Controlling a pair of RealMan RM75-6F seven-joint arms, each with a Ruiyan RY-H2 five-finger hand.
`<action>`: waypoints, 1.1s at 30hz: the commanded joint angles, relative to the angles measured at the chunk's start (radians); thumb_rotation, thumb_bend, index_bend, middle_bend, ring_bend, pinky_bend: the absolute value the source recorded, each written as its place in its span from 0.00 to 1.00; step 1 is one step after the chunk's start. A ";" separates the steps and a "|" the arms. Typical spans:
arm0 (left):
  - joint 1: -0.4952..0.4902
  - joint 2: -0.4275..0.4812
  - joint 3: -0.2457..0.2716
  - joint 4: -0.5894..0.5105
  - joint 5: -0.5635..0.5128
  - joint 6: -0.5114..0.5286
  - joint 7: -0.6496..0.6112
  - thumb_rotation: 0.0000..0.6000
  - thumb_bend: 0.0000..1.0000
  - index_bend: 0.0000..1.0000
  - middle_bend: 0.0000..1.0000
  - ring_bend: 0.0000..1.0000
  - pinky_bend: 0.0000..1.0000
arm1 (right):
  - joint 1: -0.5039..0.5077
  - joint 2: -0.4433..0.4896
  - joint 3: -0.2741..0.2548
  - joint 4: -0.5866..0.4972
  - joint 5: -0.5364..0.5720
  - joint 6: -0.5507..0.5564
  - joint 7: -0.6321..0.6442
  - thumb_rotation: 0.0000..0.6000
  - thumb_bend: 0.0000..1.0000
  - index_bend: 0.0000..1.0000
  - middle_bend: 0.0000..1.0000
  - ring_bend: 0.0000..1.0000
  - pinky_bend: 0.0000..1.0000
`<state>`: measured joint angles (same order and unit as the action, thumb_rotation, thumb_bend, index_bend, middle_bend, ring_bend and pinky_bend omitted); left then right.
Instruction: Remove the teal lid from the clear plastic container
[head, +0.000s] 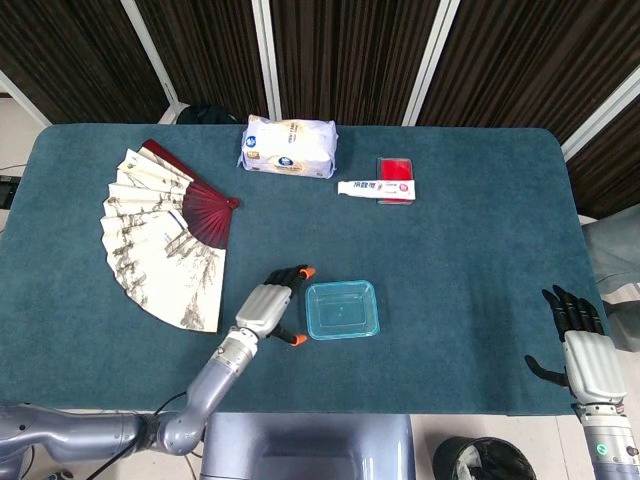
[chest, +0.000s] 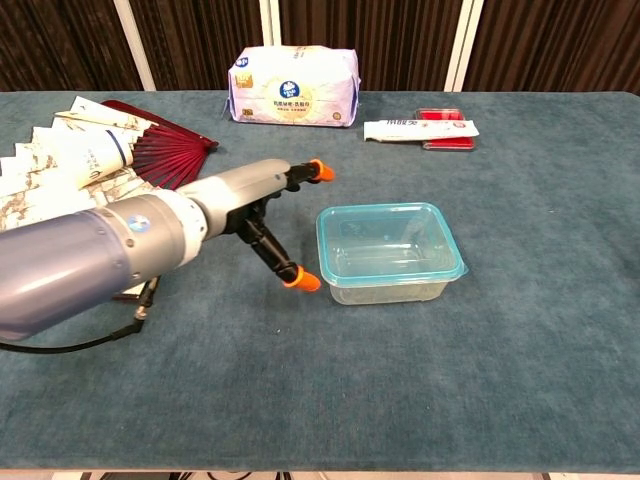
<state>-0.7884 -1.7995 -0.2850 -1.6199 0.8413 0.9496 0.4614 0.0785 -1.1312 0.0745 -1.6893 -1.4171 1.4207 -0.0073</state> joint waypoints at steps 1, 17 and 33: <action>-0.028 -0.040 -0.020 0.019 -0.031 0.022 0.023 1.00 0.00 0.00 0.00 0.00 0.05 | 0.001 0.001 0.000 -0.001 0.001 -0.002 0.001 1.00 0.29 0.00 0.00 0.00 0.00; -0.065 -0.056 -0.013 -0.069 -0.125 0.097 0.110 1.00 0.00 0.00 0.00 0.00 0.05 | 0.002 0.006 -0.001 -0.009 -0.002 -0.005 0.008 1.00 0.29 0.00 0.00 0.00 0.00; -0.141 -0.145 -0.048 0.012 -0.181 0.122 0.154 1.00 0.00 0.00 0.00 0.00 0.05 | 0.002 0.009 -0.003 -0.014 0.004 -0.013 0.018 1.00 0.29 0.00 0.00 0.00 0.00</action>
<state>-0.9137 -1.9269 -0.3237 -1.6289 0.6694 1.0729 0.6060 0.0800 -1.1221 0.0710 -1.7037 -1.4137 1.4081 0.0100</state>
